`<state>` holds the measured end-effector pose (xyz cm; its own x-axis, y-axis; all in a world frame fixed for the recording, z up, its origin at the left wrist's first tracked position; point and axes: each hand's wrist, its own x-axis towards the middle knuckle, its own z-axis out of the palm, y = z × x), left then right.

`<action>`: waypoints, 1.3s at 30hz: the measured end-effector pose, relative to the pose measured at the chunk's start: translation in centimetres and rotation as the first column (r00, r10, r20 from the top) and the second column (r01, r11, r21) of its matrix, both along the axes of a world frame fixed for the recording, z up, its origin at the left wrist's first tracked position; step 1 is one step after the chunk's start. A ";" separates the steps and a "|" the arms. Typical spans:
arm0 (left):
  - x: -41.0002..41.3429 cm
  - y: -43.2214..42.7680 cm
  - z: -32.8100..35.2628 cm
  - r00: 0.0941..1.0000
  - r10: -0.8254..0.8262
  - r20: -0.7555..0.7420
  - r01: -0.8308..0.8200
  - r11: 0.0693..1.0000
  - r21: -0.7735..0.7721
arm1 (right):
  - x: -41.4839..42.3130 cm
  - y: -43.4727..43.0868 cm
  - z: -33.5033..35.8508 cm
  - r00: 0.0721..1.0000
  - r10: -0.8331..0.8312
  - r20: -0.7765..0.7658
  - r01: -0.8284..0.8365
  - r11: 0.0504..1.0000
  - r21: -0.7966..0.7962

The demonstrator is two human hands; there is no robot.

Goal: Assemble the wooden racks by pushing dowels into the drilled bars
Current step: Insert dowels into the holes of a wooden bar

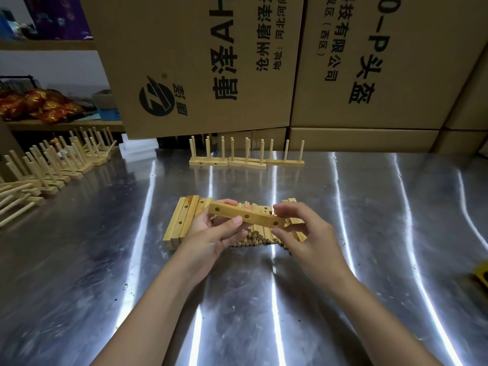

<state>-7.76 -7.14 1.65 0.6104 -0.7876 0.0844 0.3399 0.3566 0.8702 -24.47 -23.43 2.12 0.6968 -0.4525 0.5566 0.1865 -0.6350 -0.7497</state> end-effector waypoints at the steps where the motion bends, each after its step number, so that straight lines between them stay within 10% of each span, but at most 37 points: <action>1: 0.0 0.0 0.0 1.000 0.003 0.002 -0.003 1.000 0.008 | 0.0 -0.1 -0.1 1.000 0.009 0.001 -0.009 1.000 -0.007; 5: 0.3 0.7 0.6 0.941 0.171 0.293 -0.213 0.970 0.120 | -0.4 -0.9 -0.1 1.000 -0.019 -0.016 0.017 0.996 -0.092; 10: 1.8 2.4 0.8 0.436 0.196 0.878 -0.580 0.808 0.107 | -1.2 -2.3 0.0 0.989 -0.051 -0.137 0.024 0.981 -0.191; 17: 1.8 2.4 0.4 0.357 0.242 0.902 -0.659 0.750 0.059 | -1.2 -3.2 -1.5 0.914 -0.080 -0.398 -0.087 0.919 -0.384; 29: -1.1 -1.1 -1.8 -0.142 -0.015 0.990 -0.626 0.776 -0.078 | -0.7 -3.2 -2.6 0.943 -0.203 -0.262 0.082 0.909 -0.409; 39: -1.6 -2.5 -2.0 -0.203 0.007 0.979 -0.632 0.763 -0.136 | -0.7 -2.9 -2.0 0.956 -0.210 -0.204 0.115 0.909 -0.400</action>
